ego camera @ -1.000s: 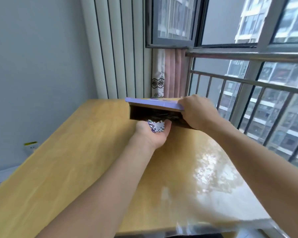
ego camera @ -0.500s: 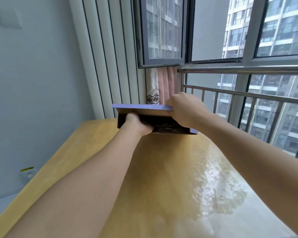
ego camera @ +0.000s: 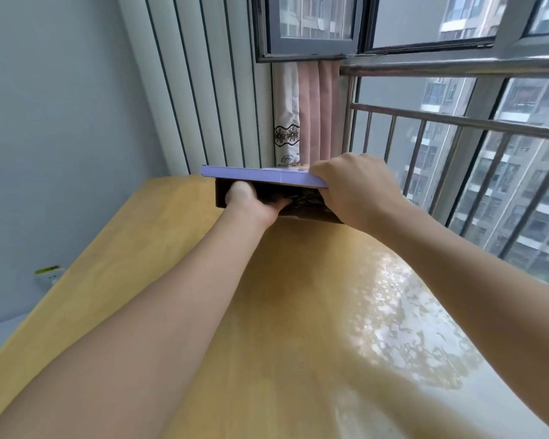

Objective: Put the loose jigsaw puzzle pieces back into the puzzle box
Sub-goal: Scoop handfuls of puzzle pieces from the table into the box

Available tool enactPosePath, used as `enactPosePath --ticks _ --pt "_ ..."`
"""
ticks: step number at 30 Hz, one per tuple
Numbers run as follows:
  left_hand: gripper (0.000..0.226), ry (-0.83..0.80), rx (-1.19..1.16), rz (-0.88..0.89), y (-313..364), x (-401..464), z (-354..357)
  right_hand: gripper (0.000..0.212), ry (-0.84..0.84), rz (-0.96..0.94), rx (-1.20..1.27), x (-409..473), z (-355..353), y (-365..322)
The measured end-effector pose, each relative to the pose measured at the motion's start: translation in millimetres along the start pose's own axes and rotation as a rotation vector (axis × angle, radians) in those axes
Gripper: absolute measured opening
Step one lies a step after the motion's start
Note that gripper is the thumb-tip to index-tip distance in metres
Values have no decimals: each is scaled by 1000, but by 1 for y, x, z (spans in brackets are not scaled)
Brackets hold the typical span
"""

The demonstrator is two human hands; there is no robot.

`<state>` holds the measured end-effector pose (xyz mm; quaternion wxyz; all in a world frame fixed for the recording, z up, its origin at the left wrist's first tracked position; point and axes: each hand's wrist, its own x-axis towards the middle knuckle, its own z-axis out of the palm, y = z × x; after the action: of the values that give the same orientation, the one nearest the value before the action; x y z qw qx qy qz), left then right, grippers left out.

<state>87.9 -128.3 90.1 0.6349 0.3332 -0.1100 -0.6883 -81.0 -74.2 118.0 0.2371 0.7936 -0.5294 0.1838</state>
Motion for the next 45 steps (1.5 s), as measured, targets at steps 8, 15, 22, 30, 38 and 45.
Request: enactPosePath --ticks 8,15,22,30,38,45 --pt "30 88 59 131 -10 58 -15 15 -124 29 58 21 51 10" --pt "22 162 242 148 -12 70 -38 16 -159 23 97 20 75 3" --pt "31 158 536 65 -33 26 -79 14 -254 129 160 -28 77 -12" --pt "38 75 715 -17 -44 -80 -117 53 -253 200 457 -121 30 -64" --pt "14 25 990 385 -82 -152 -157 29 -221 91 557 -206 23 -104" --pt "19 -74 1134 612 -92 -153 -170 25 -164 128 474 -196 35 -108"
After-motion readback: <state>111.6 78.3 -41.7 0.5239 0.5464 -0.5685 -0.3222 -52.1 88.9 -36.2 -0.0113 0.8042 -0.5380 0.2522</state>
